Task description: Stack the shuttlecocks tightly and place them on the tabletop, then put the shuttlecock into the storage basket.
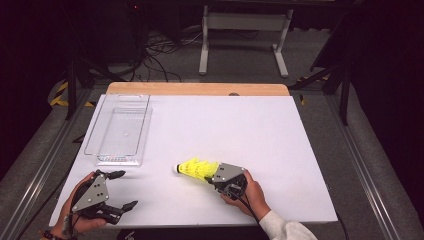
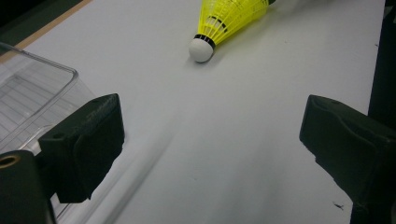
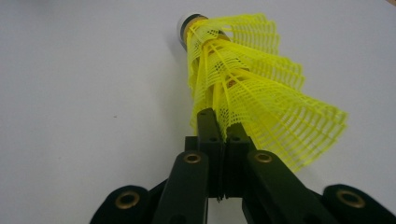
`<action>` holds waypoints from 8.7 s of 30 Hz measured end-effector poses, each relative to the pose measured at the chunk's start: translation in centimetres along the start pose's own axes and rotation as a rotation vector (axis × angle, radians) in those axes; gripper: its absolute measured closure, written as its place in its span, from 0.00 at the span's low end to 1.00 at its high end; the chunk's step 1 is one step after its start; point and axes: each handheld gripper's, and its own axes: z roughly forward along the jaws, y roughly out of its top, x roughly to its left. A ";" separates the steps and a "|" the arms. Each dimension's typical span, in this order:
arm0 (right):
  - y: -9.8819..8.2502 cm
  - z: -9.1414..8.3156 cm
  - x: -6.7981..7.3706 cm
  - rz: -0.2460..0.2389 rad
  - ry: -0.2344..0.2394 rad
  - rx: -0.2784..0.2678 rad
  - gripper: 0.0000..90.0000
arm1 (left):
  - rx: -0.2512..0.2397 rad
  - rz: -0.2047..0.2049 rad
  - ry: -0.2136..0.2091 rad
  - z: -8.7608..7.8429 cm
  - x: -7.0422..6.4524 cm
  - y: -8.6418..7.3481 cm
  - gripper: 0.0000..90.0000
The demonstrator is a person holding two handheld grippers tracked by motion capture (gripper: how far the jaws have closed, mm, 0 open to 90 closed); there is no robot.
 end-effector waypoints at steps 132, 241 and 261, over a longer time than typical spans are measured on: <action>4.3 2.4 -0.2 0.194 -0.130 -0.071 0.97 | 0.010 -0.004 -0.025 0.5 0.4 -0.2 0.09; 15.2 4.8 -1.7 0.049 -0.079 -0.223 0.98 | -0.019 -0.029 -0.002 -0.4 0.5 -0.4 0.08; 20.0 8.6 -0.9 0.006 0.013 -0.179 0.98 | -0.049 -0.060 -0.002 -0.8 0.8 -0.5 0.08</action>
